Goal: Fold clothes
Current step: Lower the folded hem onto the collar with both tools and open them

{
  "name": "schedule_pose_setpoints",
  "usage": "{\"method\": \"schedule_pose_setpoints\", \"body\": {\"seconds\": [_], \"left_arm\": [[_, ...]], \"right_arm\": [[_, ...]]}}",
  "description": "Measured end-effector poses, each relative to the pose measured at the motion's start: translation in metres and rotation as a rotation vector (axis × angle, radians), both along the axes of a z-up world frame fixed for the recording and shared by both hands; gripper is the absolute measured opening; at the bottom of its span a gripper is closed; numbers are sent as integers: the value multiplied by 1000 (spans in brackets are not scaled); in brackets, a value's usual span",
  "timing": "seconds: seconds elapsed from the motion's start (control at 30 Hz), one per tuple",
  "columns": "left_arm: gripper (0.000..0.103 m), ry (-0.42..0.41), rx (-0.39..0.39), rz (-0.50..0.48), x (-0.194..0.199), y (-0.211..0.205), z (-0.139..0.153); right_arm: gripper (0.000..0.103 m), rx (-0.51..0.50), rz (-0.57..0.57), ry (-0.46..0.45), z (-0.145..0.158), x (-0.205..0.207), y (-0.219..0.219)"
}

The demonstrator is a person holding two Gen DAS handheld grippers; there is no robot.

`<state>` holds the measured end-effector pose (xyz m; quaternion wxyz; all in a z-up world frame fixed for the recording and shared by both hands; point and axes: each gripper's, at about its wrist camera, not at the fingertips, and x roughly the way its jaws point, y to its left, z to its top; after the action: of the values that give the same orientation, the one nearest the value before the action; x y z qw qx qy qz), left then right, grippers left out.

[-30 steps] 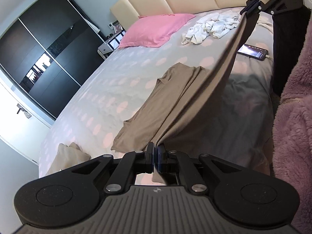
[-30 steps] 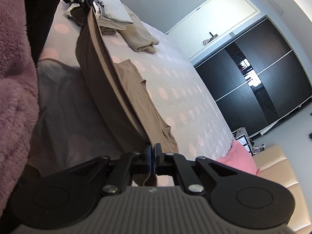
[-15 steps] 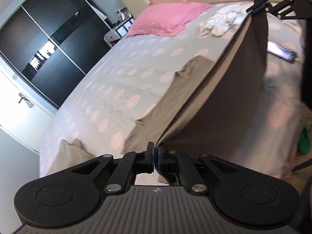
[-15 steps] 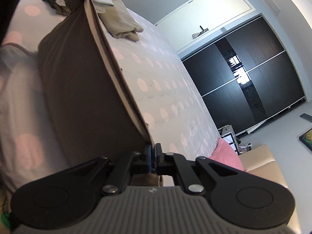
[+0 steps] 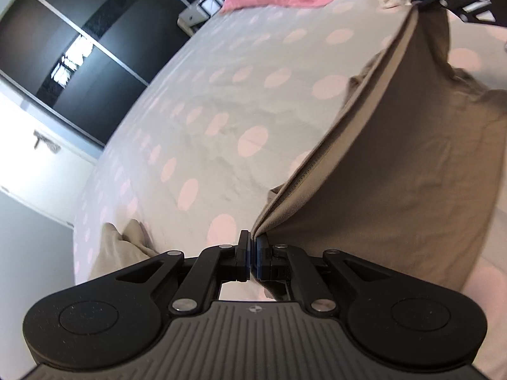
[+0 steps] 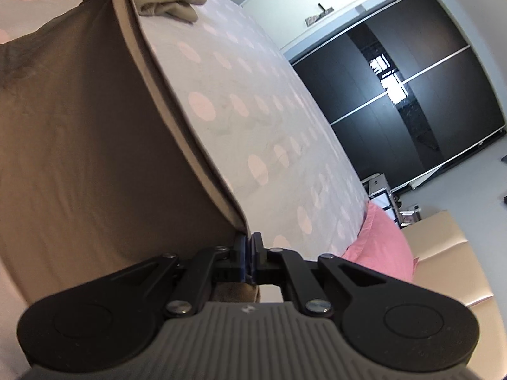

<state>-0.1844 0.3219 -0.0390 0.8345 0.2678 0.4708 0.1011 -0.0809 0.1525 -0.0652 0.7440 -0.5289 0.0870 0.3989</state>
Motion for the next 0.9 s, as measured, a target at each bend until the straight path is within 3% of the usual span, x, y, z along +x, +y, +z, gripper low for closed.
{"method": "schedule_pose_setpoints", "body": {"seconds": [0.2,0.5,0.6,0.67,0.73,0.9], "left_arm": [[2,45,-85,74,49,36,-31],[3,88,-179,159,74,70,-76],[15,84,-207,199,78,80,-86],[24,75,-223,232,80,88,-91],[35,49,-248,269,79,95,-90],[41,-28,-344,365,75,114,-78]], "right_arm": [[4,-3,-77,95,-29,44,31],[4,19,-126,196,-74,78,55],[5,30,-146,220,-84,86,60],[18,42,-170,242,-88,93,64],[24,70,-210,271,-87,99,64],[24,170,-375,398,-73,127,61]]}}
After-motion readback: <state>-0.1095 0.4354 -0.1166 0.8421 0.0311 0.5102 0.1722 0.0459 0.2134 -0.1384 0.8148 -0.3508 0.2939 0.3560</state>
